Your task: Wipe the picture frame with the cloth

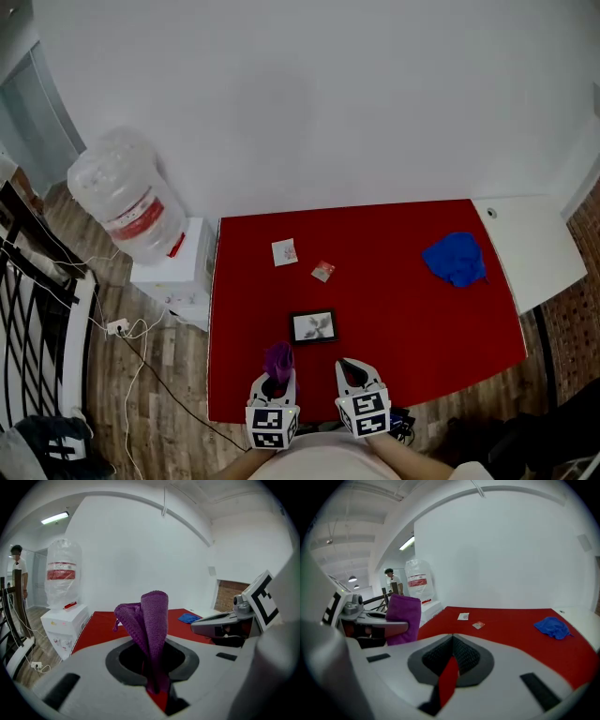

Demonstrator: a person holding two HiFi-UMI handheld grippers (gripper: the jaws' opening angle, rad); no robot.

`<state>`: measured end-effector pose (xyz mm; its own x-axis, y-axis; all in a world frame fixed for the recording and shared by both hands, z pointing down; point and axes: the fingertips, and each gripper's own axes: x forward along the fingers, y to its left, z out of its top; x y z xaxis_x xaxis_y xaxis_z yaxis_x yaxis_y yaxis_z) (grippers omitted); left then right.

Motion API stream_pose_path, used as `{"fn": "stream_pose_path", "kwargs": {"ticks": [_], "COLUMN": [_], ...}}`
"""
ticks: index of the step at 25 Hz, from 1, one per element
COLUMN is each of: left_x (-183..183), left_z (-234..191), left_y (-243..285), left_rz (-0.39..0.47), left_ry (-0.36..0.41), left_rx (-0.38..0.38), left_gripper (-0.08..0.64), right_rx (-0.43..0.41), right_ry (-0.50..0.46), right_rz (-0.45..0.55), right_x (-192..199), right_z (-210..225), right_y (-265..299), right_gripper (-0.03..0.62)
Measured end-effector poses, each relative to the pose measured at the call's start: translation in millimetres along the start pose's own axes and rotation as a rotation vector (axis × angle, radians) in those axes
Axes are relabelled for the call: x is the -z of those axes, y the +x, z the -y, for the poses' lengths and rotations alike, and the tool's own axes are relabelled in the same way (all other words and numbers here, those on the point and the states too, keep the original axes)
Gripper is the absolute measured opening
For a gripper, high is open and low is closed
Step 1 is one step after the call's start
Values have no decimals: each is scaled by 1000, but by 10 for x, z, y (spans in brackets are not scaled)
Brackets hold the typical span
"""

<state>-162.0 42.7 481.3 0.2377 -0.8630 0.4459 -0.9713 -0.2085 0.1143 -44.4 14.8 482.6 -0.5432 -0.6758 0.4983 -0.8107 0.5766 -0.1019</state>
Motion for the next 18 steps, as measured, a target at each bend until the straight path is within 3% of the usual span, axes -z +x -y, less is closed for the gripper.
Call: {"fn": "stream_pose_path", "kwargs": {"ticks": [18], "left_x": [151], "left_z": [-107], "left_y": [472], "left_rz": [-79], "left_ry": [26], "left_rx": [-11], "left_gripper": [61], "right_rx": [4], "right_ry": [15], "right_rz": [-48], "right_x": [157], "right_z": [263], "right_y": [363], "right_gripper": [3]}}
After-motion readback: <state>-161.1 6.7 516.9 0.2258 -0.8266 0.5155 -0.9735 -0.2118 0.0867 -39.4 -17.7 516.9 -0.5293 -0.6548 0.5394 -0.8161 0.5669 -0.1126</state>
